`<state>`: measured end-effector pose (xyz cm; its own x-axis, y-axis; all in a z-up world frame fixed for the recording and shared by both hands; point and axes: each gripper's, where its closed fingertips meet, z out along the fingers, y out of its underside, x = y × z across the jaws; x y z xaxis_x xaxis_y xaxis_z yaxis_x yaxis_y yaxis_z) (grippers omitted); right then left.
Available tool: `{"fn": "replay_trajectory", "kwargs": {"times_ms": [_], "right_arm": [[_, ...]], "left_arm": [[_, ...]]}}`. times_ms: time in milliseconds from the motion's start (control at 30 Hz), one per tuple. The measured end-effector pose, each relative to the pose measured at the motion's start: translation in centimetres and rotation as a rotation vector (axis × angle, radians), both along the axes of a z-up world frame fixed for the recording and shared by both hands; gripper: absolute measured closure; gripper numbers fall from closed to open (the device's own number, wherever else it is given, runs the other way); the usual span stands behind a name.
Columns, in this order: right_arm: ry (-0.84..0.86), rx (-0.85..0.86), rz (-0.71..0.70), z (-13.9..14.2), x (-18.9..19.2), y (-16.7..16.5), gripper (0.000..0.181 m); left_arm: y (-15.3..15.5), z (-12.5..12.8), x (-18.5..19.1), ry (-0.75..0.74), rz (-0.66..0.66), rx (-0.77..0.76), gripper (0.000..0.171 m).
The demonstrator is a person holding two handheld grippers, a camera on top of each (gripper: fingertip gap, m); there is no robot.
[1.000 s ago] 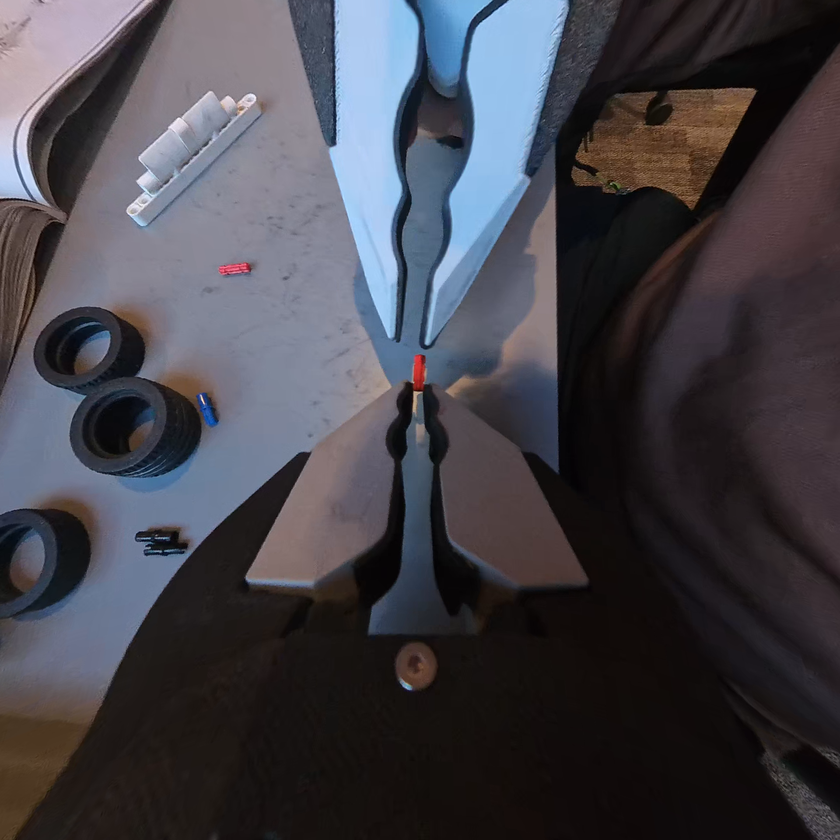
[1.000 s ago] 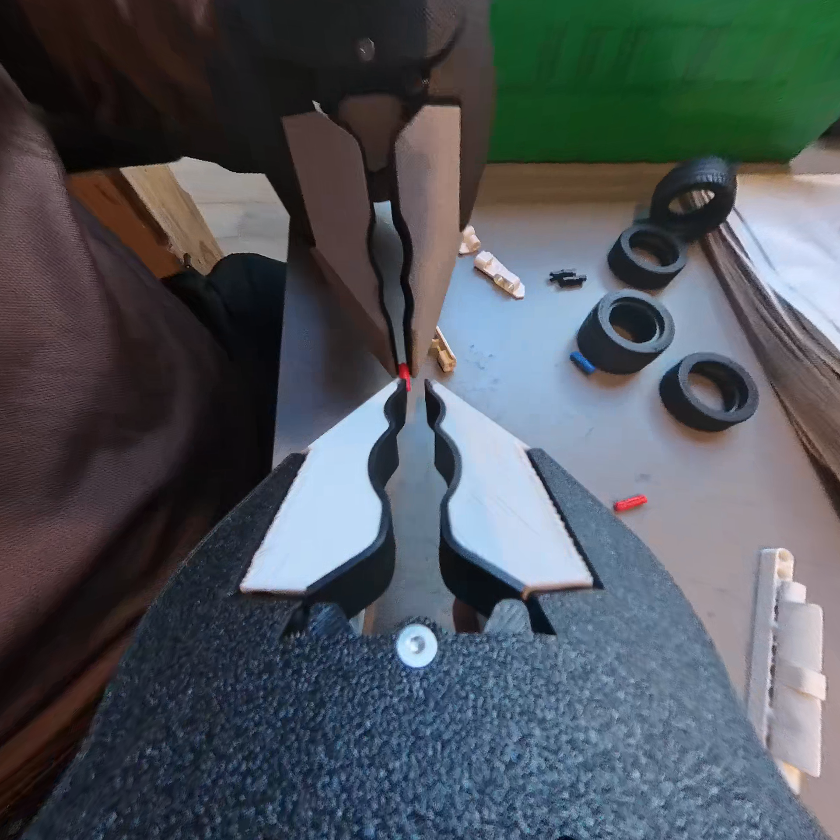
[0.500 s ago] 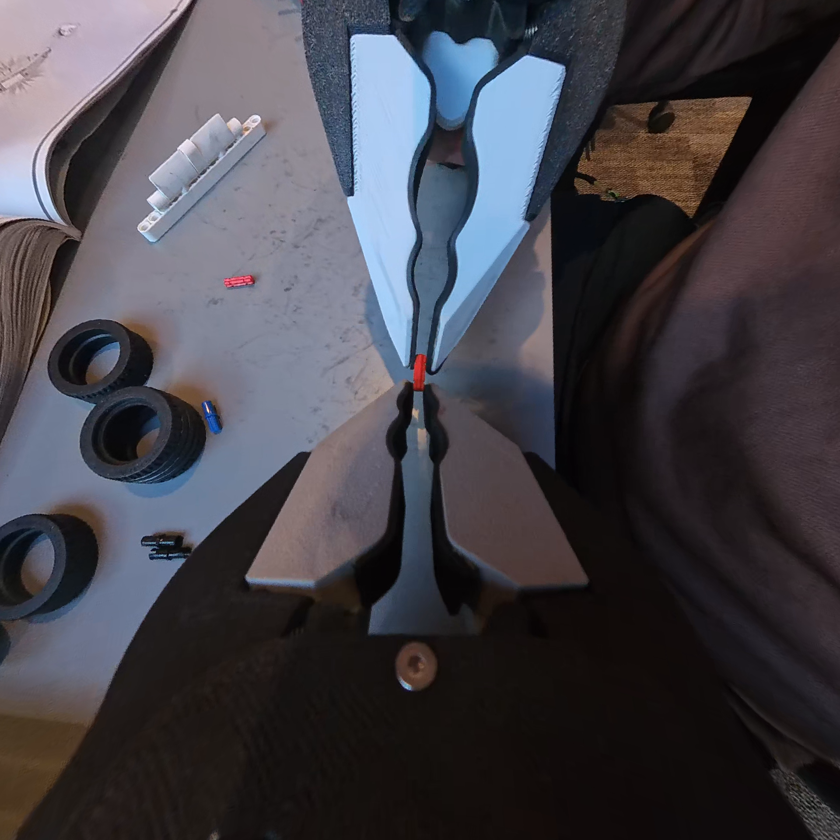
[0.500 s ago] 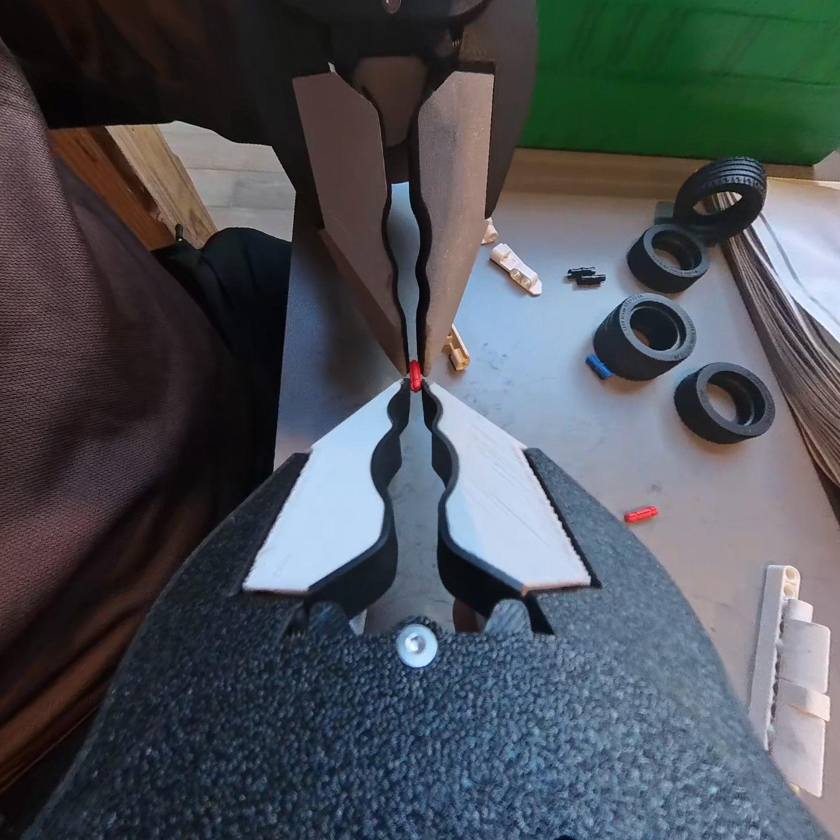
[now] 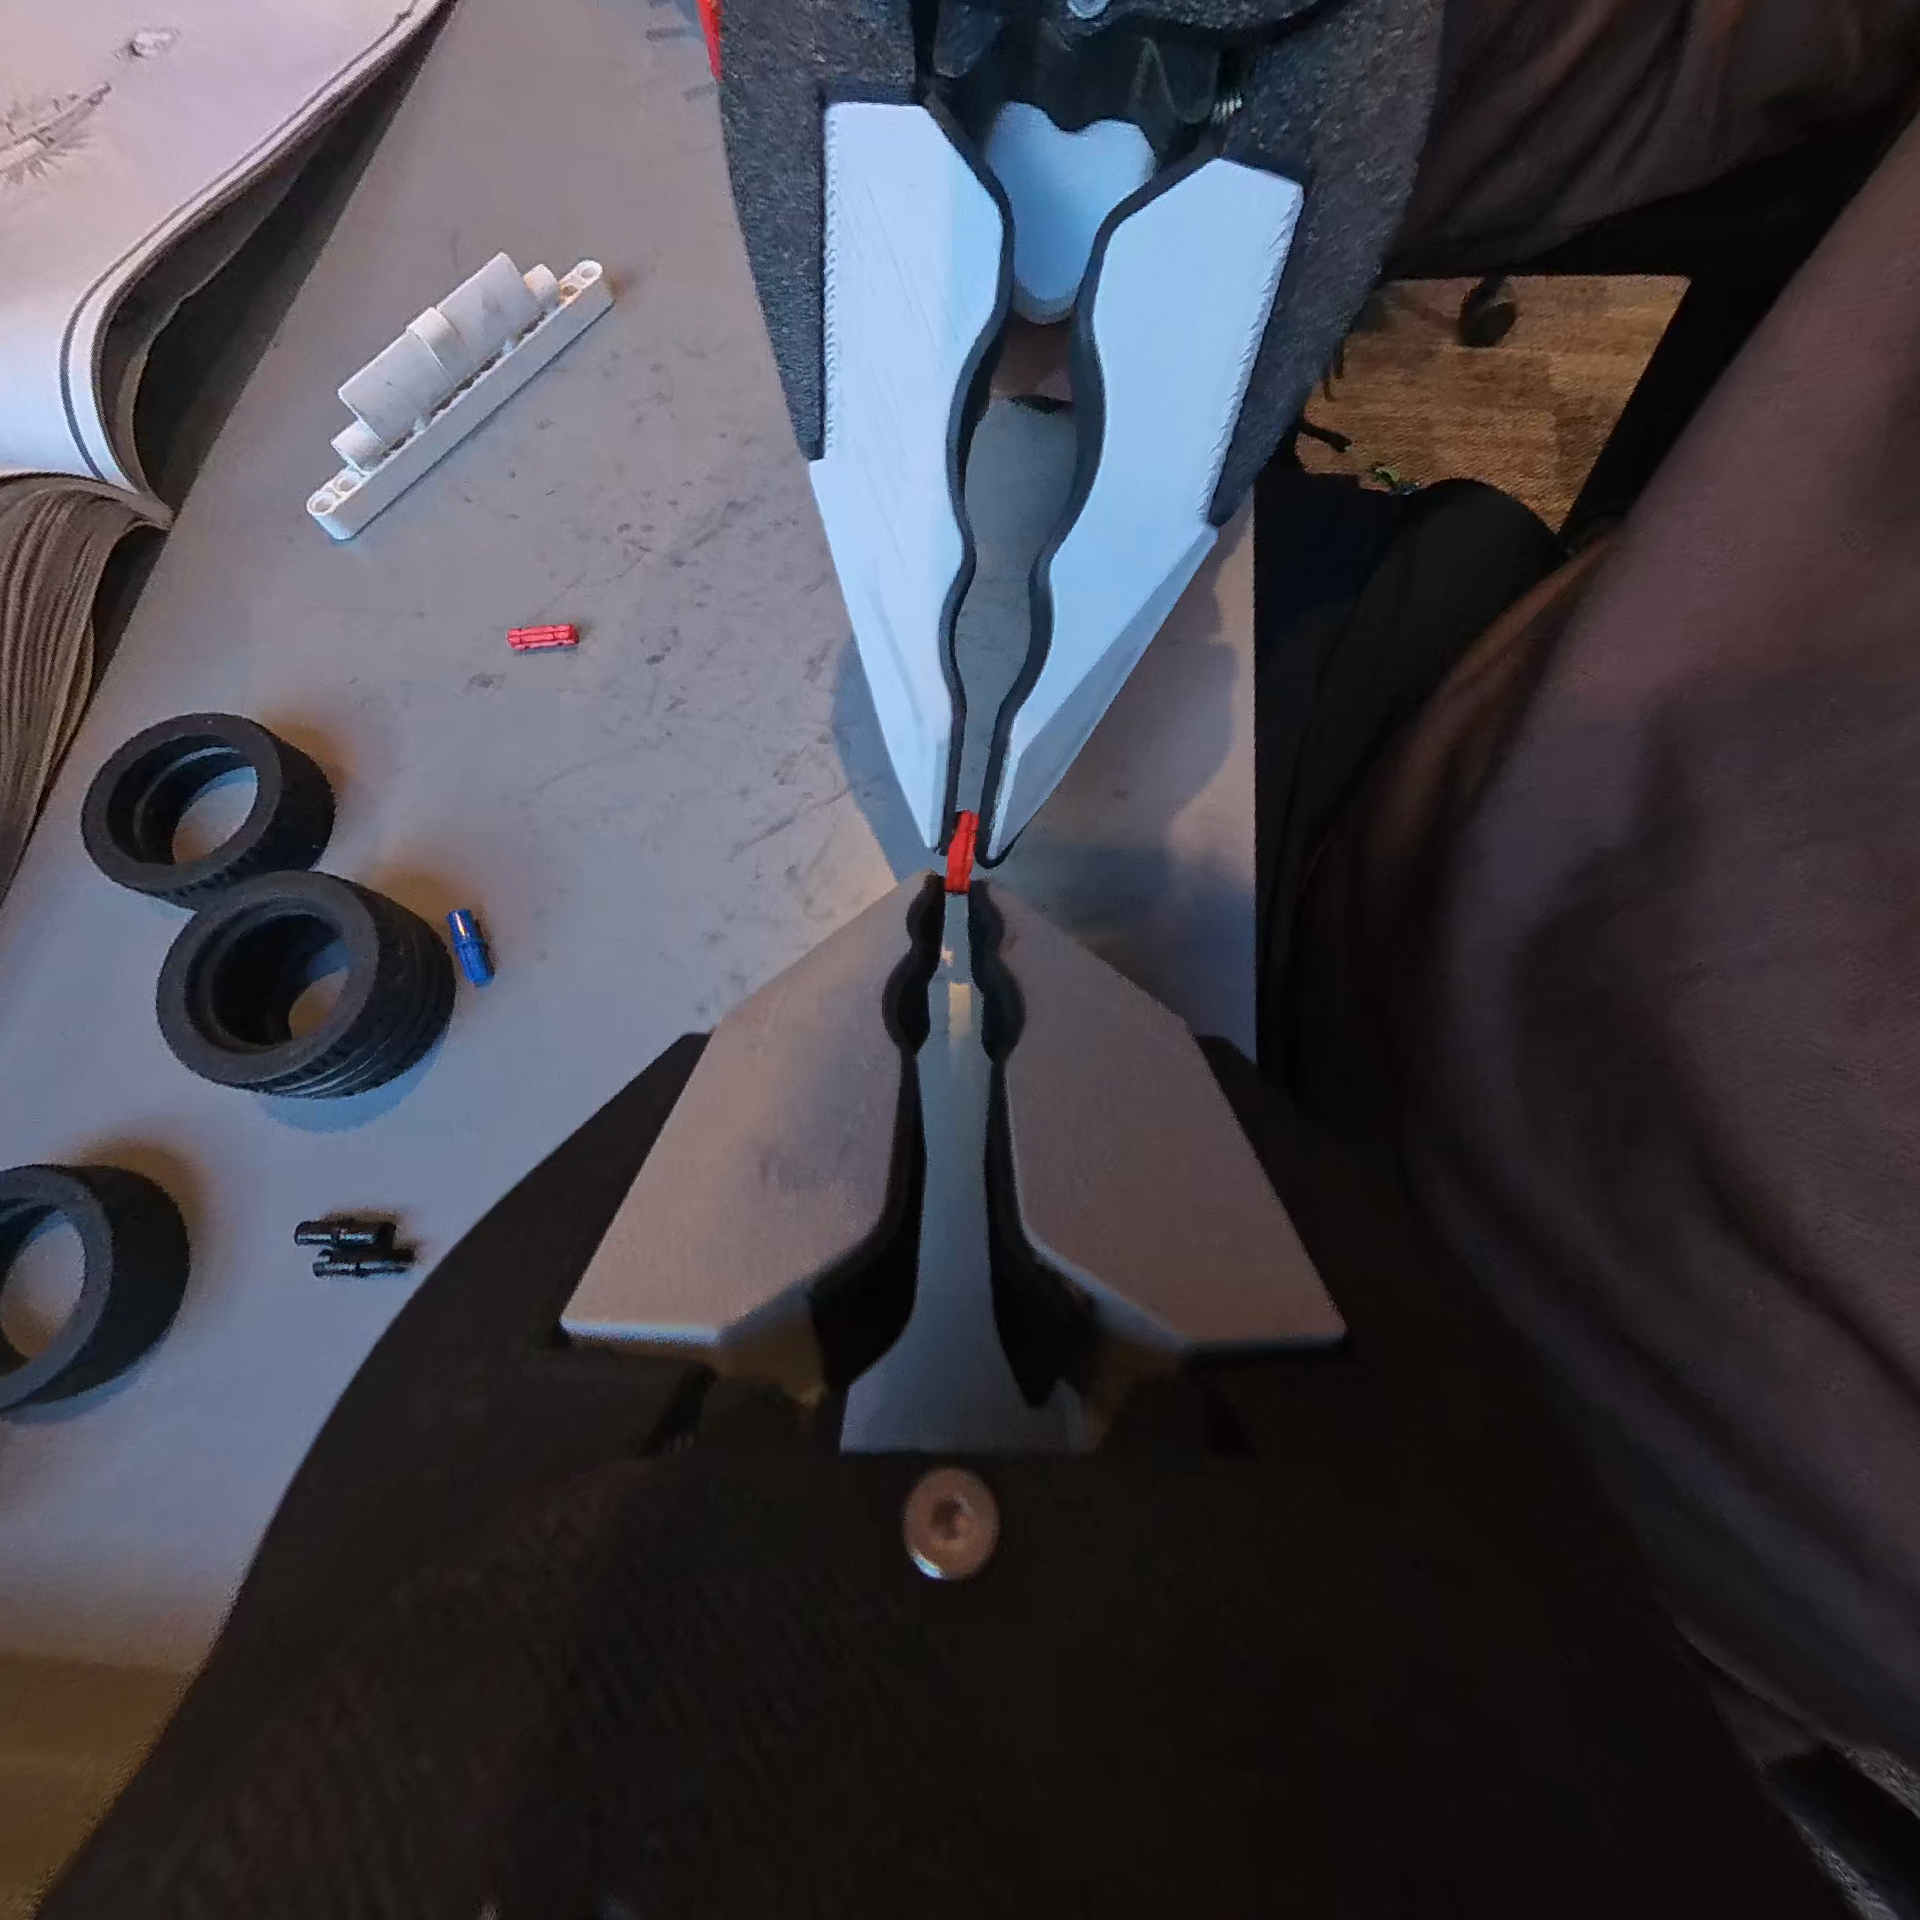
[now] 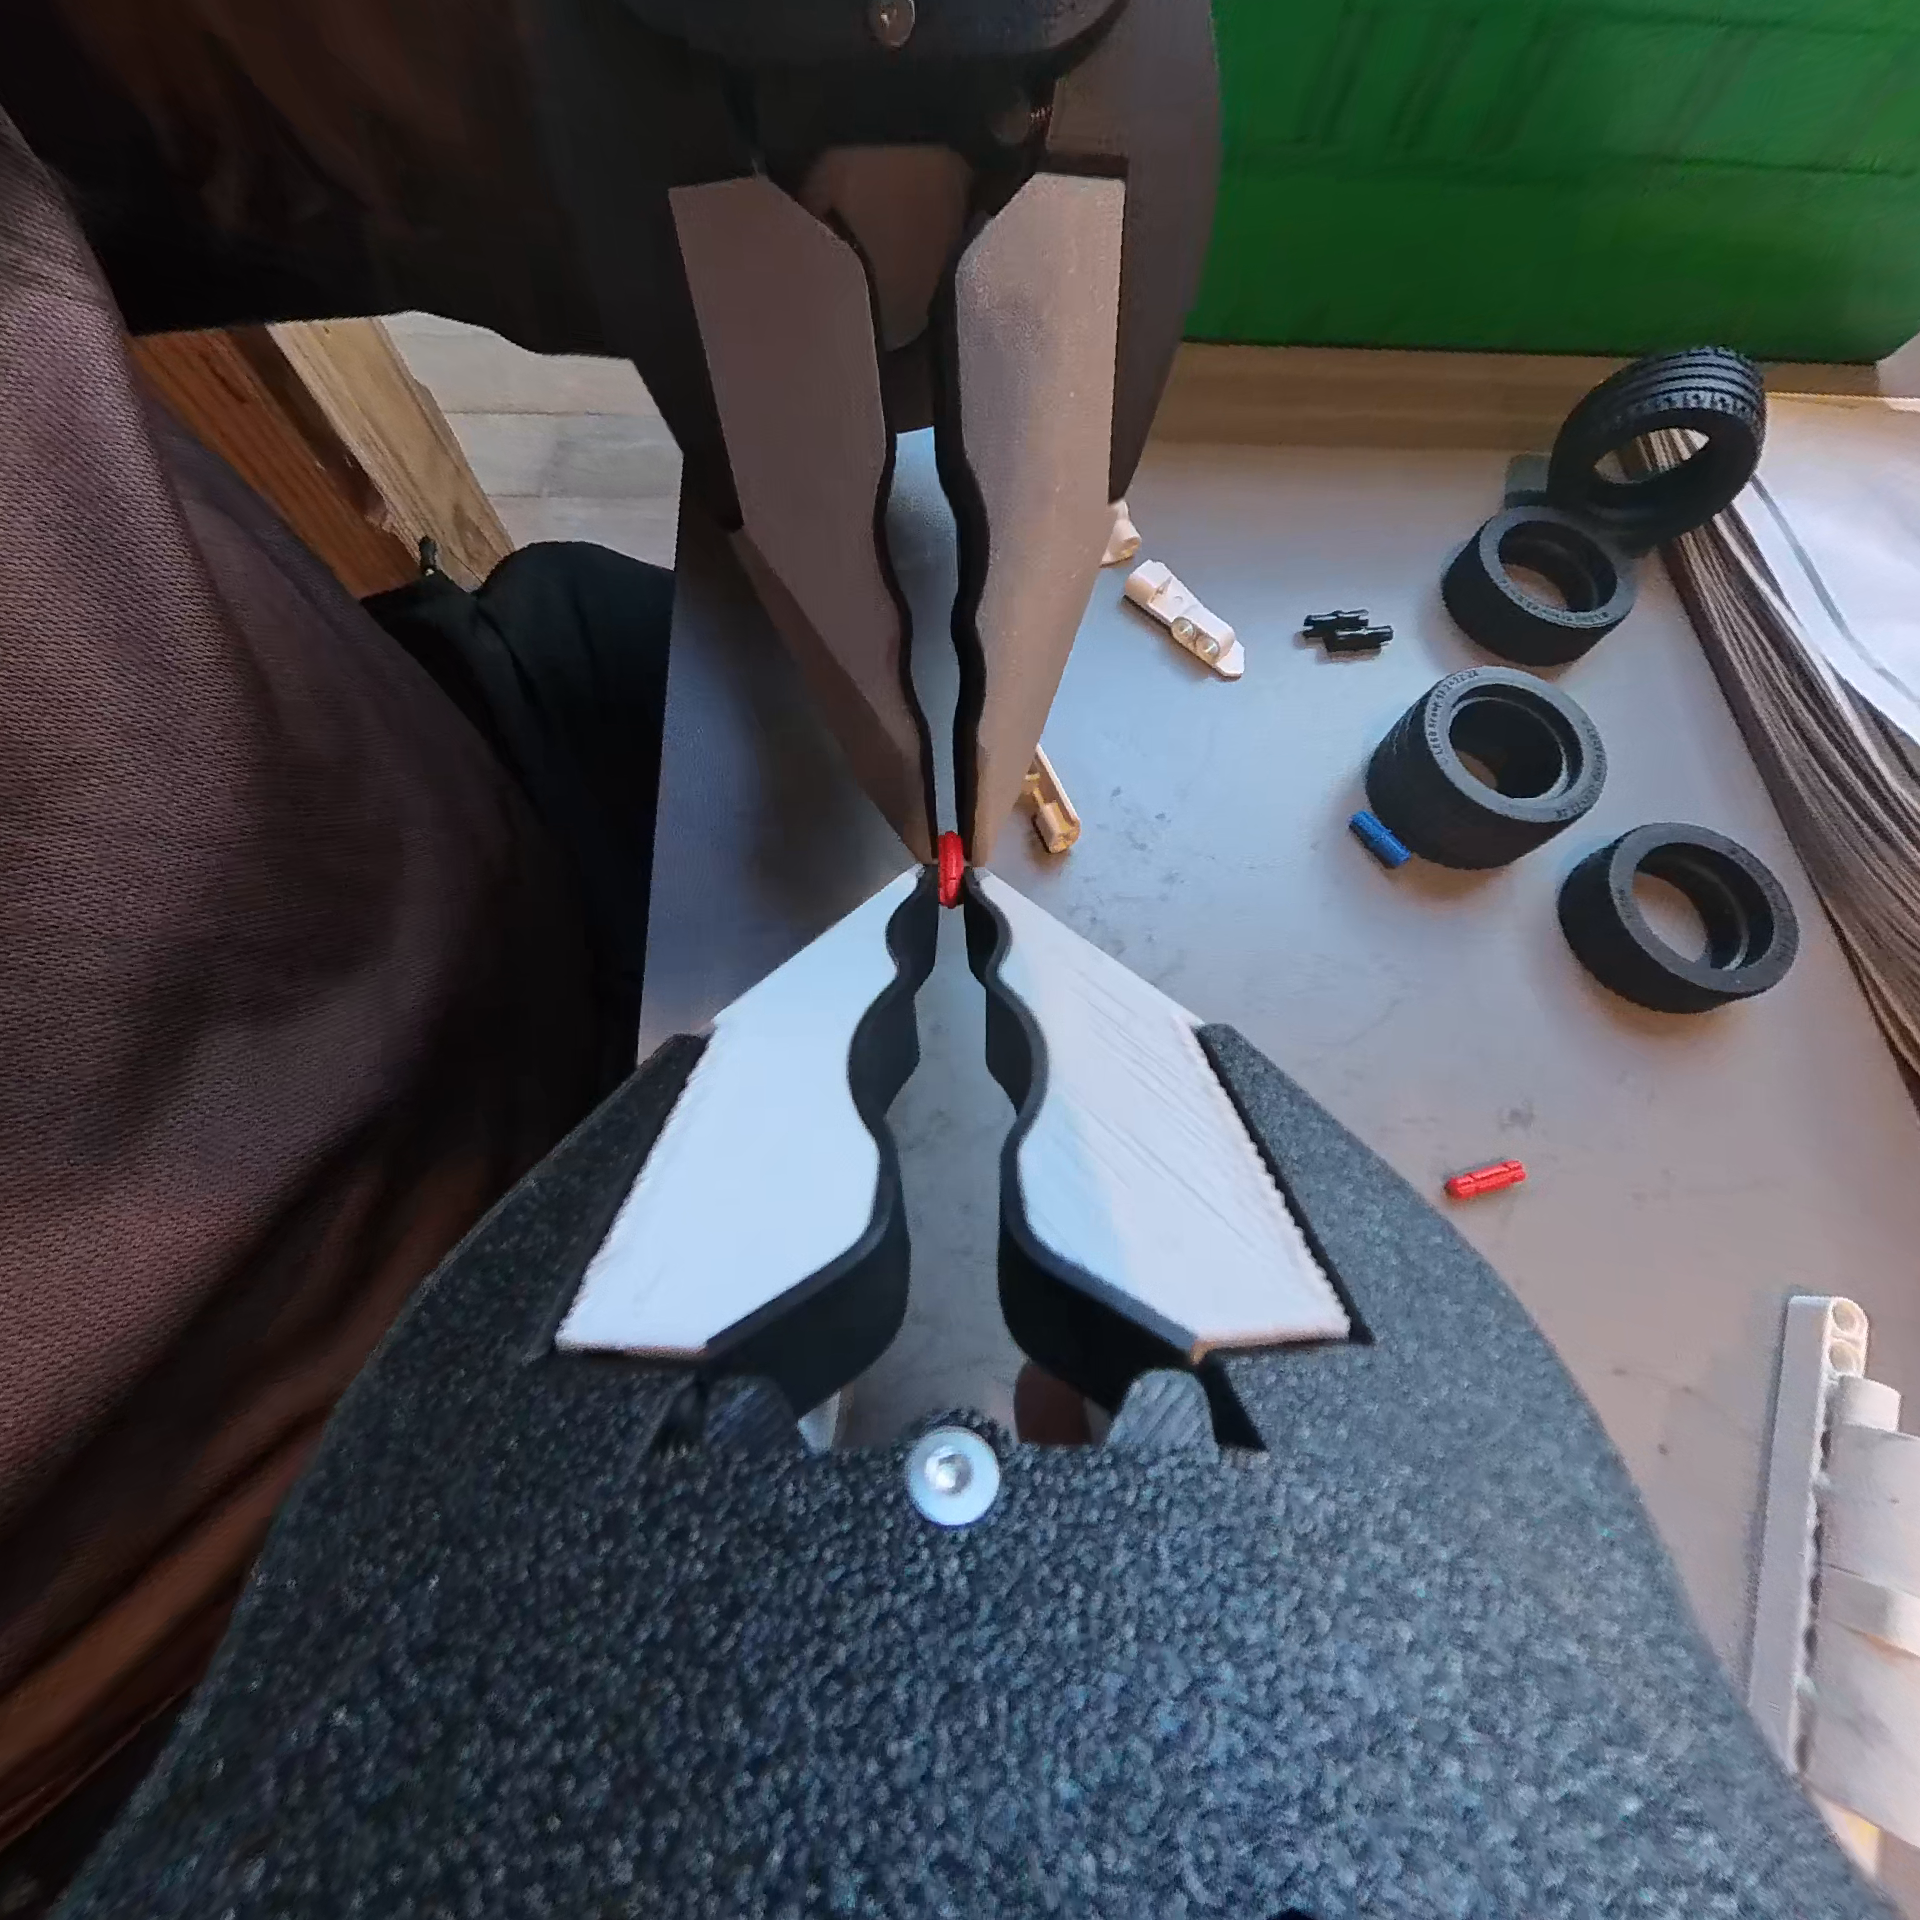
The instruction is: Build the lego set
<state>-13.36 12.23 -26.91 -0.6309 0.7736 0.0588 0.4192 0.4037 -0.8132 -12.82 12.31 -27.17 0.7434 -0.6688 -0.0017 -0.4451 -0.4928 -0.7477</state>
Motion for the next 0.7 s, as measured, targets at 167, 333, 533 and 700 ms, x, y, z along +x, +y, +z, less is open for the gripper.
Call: {"fn": "replay_trajectory", "kwargs": {"times_ms": [167, 333, 533, 700], "right_arm": [[-0.043, 0.001, -0.053, -0.8, -0.3, 1.3, 0.177], [-0.071, -0.021, -0.073, -1.0, -0.6, 1.7, 0.177], [-0.097, -0.024, -0.090, -1.3, -0.1, 1.9, 0.177], [-0.061, 0.001, -0.108, -1.0, -0.2, 2.3, 0.177]], "left_arm": [[-0.2, 0.1, -2.4, 0.030, 0.095, -0.037, 0.158], [0.0, -2.0, -3.4, 0.093, 0.125, -0.126, 0.153], [0.6, -2.4, -2.6, 0.079, 0.096, -0.128, 0.167], [0.6, -2.4, -2.6, 0.068, 0.087, -0.114, 0.167]]}}
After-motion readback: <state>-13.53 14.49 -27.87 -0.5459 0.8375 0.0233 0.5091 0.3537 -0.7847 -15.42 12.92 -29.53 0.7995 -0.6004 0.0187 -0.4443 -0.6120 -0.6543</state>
